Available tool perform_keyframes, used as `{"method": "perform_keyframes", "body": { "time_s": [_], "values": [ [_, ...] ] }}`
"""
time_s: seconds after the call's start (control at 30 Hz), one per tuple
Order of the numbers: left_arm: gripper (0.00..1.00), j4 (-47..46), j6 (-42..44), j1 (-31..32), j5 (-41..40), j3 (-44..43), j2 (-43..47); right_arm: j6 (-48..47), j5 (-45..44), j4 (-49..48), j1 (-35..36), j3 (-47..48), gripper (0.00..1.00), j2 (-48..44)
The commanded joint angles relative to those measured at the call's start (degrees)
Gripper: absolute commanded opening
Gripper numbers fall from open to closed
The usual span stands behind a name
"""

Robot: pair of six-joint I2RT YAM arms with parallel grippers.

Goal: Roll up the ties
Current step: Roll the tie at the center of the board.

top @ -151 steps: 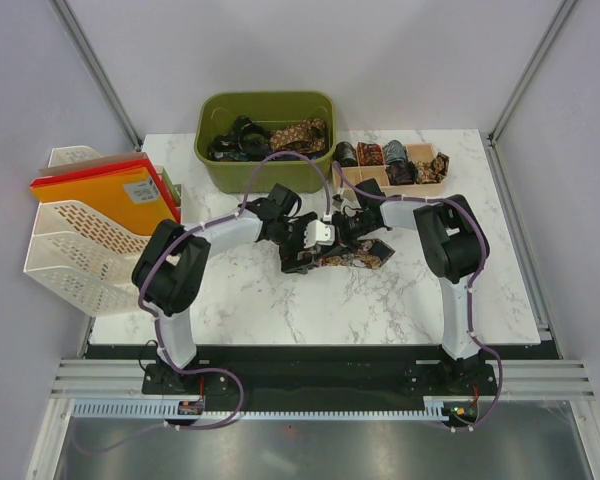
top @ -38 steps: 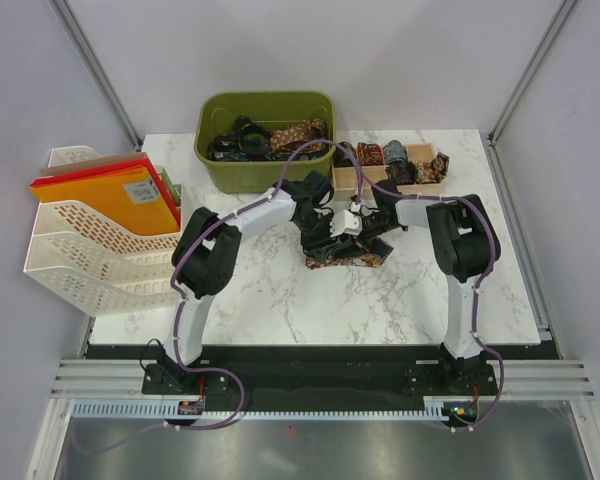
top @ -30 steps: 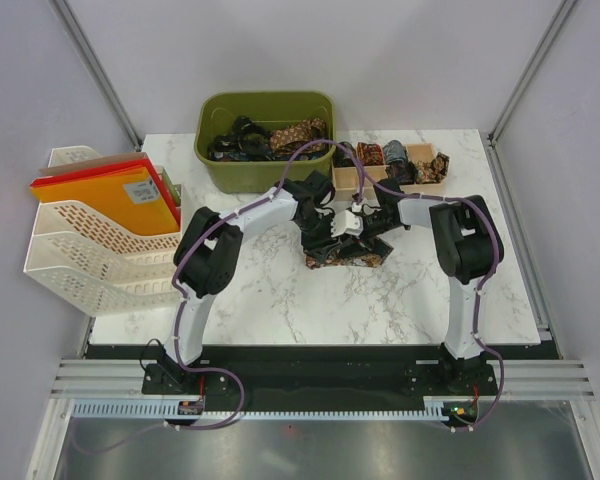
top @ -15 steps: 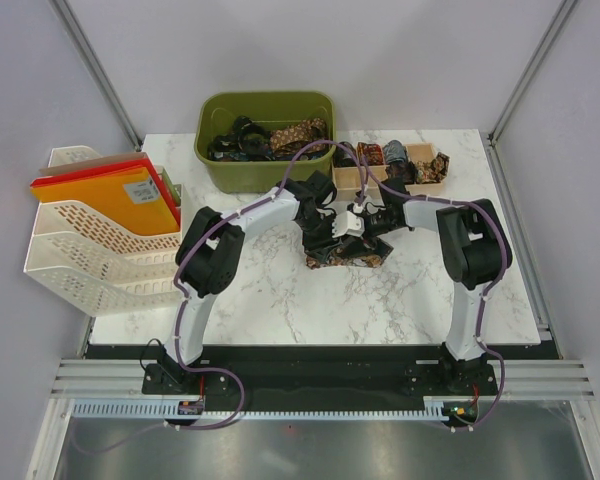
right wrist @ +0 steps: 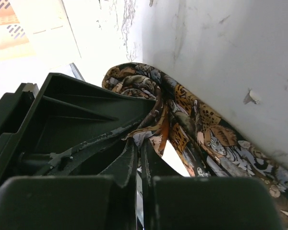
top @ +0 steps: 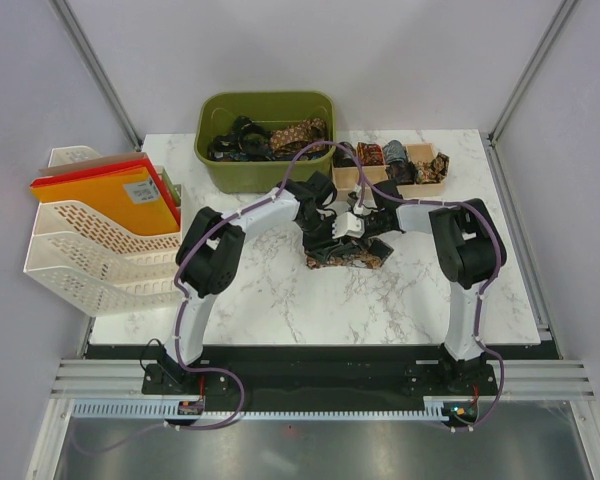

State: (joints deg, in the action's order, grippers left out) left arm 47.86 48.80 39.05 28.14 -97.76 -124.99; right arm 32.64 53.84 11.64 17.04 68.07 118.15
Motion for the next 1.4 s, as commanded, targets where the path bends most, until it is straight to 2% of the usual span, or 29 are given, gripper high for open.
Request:
{"method": "perform_keyframes", "body": {
  "time_s": [0.0, 0.13, 0.37, 0.47, 0.53, 0.83, 1.17, 1.23, 1.27, 1.37],
  "values": [
    [0.46, 2.9, 3.4, -0.2, -0.6, 3.8, -2.5, -5.6, -8.2, 4.2, -1.0, 0.1, 0.00, 3.1],
    [0.59, 1.5, 4.1, -1.3, 3.4, 4.9, 1.8, -7.1, -10.8, 5.8, -2.0, 0.6, 0.00, 5.2],
    [0.68, -3.5, 4.4, -3.6, 8.4, 7.2, 8.2, -9.2, -14.1, 8.2, -3.0, 2.1, 0.00, 9.1],
    [0.74, -7.0, 2.6, -5.3, 9.7, 8.5, 10.6, -10.4, -15.7, 9.3, -2.9, 2.6, 0.00, 9.8],
    [0.82, -8.7, 2.4, -6.3, 9.8, 9.6, 12.4, -10.7, -16.1, 9.8, -3.1, 2.6, 0.00, 10.2],
    [1.00, -11.7, 8.4, -6.7, 12.3, 15.8, 14.6, -10.8, -16.1, 10.2, -3.1, 3.2, 0.00, 11.7],
    [0.98, -20.6, 8.0, -3.8, 7.7, 17.9, 13.4, -11.6, -15.5, 10.7, -2.9, 3.6, 0.00, 11.8],
    [0.91, -20.7, 8.3, -3.3, 8.0, 17.7, 13.5, -11.5, -15.5, 10.8, -2.9, 3.8, 0.00, 11.9],
    [0.83, -20.6, 8.9, -3.1, 8.1, 17.7, 13.8, -11.4, -15.6, 10.9, -2.8, 3.9, 0.00, 12.0],
    [0.70, -20.4, 9.3, -2.0, 8.6, 17.4, 14.1, -11.0, -15.5, 10.8, -2.5, 4.3, 0.00, 12.6]
  ]
}}
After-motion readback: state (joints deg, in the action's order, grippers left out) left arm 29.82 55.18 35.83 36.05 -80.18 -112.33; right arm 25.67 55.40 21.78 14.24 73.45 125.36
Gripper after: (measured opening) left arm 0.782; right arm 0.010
